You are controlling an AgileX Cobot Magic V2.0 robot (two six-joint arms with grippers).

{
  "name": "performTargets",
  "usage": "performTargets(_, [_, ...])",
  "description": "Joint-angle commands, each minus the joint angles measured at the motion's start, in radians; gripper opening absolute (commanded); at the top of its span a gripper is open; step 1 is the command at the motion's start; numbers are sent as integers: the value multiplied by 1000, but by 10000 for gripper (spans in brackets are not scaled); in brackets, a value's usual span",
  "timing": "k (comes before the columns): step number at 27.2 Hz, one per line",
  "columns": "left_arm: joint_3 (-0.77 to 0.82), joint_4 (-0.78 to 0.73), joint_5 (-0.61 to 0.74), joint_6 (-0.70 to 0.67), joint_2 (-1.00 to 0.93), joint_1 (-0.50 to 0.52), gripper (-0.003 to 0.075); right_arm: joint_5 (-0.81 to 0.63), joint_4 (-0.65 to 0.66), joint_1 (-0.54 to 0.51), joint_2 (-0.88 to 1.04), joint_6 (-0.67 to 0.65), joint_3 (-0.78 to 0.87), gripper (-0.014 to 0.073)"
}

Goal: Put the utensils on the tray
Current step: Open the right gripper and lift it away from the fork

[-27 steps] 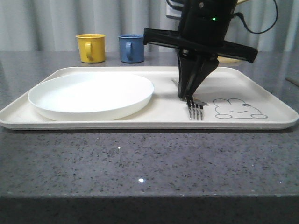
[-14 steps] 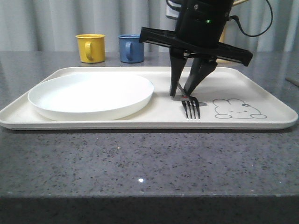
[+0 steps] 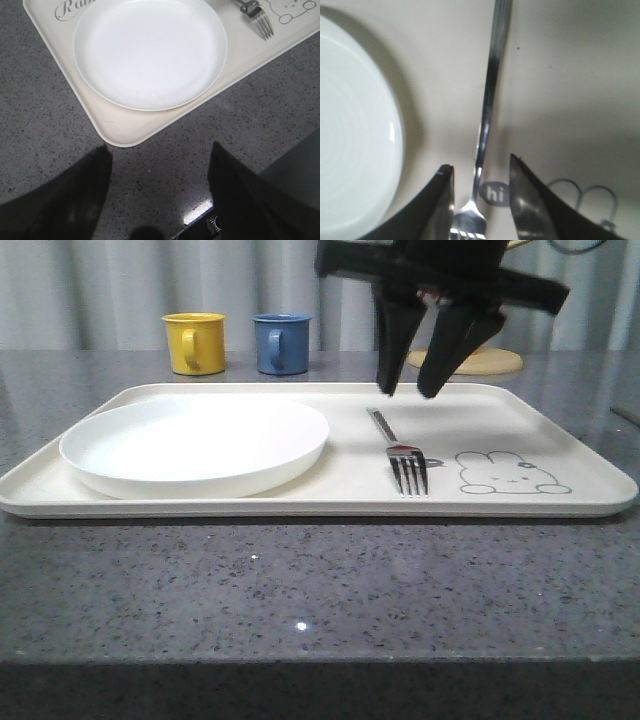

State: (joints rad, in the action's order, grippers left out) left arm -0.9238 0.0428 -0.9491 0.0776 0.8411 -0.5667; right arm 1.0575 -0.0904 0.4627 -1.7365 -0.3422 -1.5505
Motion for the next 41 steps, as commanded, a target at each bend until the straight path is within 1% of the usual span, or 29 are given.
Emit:
performTargets(1, [-26,12,57,-9,1,-7,423,68,119,-21,111,42,-26,309])
performTargets(4, [-26,12,57,-9,1,-7,422,105,192,-53,144,42,-7,309])
performTargets(8, [-26,12,57,-9,1,-7,423,138,221,-121,170,59,25,309])
performTargets(13, [-26,12,57,-9,1,-7,422,159,207,-221,185,121,75,309])
performTargets(19, [-26,12,57,-9,1,-7,423,146,145,-346,185,211,130,309])
performTargets(23, [-26,12,57,-9,1,-7,422,141,119,-408,184,245,156,309])
performTargets(34, [-26,12,57,-9,1,-7,423,127,114,-494,155,282,172,309])
performTargets(41, [-26,12,57,-9,1,-7,423,126,101,-504,119,304,172,309])
